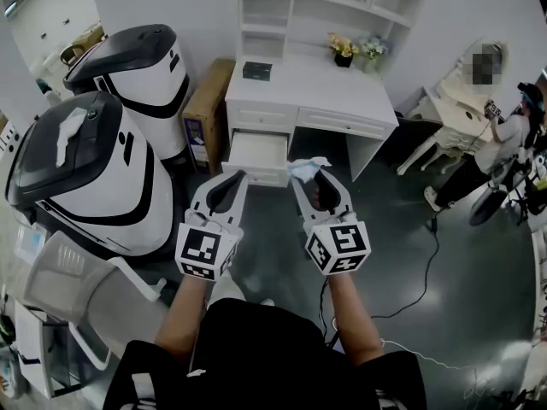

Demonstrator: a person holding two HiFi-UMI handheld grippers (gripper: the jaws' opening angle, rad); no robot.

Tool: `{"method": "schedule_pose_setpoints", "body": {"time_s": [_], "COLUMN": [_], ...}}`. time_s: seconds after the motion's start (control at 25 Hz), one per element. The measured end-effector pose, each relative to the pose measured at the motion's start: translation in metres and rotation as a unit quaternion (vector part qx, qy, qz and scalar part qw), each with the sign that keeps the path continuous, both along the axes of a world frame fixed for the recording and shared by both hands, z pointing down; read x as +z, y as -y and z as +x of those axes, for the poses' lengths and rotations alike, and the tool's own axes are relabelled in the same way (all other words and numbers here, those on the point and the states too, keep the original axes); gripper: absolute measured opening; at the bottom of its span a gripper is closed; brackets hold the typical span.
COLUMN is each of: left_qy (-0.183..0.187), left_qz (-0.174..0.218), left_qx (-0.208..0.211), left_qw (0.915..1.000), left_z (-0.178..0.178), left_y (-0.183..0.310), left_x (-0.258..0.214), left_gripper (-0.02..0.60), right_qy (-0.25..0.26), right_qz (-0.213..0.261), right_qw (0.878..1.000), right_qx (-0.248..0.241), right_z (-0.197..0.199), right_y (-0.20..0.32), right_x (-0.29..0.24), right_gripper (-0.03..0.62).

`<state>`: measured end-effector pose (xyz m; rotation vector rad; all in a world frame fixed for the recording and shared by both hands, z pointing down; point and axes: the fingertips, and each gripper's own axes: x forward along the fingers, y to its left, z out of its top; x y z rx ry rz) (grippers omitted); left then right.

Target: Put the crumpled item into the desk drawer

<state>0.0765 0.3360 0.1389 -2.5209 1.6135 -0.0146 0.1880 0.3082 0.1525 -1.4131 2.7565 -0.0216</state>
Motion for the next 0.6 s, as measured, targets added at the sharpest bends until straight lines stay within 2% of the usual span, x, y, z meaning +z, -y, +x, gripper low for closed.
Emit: {"method": "schedule_pose_setpoints", "body": {"time_s": [0.6], "left_qy": [-0.003], "left_qz": [0.004], "left_qx": [-0.002], "left_qw": [1.0000], "left_z": [-0.013], "left_y": [0.013], "left_x": [-0.005], "left_gripper": [0.011], "right_qy": [0.001], "right_qz": [0.005], "right_qw": [1.000], "right_qx": [-0.005], "right_z": [-0.013], "right_y": [0.012], "right_x": [-0.003], "right_gripper": [0.179]}}
